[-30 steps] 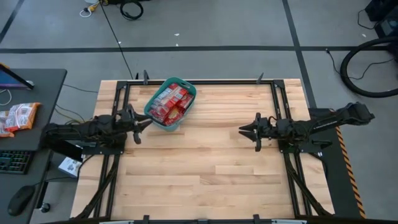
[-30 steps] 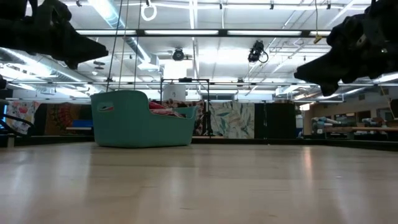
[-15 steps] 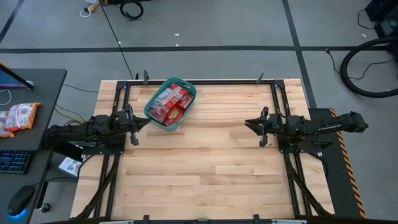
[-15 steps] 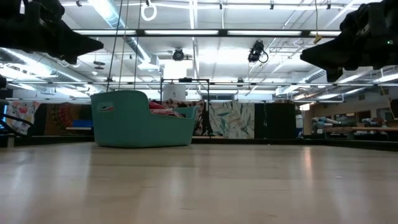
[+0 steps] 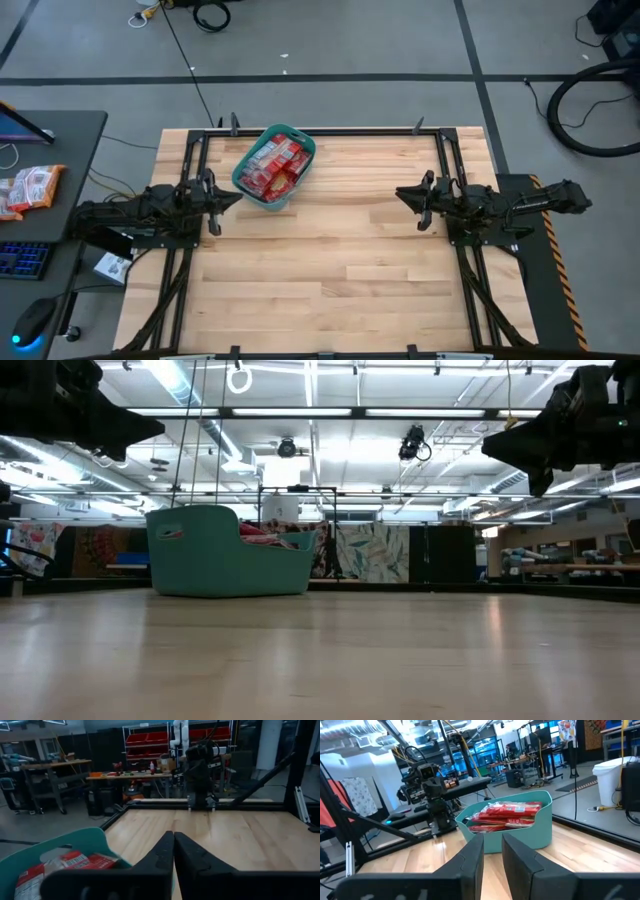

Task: Sort popcorn bags into baskets
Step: Return to Home Position

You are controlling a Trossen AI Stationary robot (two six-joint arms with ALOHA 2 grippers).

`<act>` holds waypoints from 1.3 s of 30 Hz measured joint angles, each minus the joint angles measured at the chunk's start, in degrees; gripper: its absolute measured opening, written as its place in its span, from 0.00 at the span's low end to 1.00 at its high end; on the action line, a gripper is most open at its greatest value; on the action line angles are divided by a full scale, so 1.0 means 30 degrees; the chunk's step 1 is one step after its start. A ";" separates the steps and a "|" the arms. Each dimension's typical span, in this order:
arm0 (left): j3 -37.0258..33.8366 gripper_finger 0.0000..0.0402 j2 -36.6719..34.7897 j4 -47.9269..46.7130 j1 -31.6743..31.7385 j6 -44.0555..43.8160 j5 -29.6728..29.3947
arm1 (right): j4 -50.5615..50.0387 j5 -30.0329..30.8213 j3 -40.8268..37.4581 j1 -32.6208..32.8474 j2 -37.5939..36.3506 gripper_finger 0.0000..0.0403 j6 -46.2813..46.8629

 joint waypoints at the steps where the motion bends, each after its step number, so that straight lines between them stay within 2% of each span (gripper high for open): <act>1: 0.0000 0.05 0.0005 0.0005 0.0000 0.0030 -0.0003 | -0.0005 0.0000 0.0000 0.0000 0.0001 0.18 0.0000; 39: 0.0003 0.06 0.0005 0.0018 0.0000 0.0069 0.0005 | 0.0000 -0.0051 0.0000 0.0000 0.0007 0.18 0.0011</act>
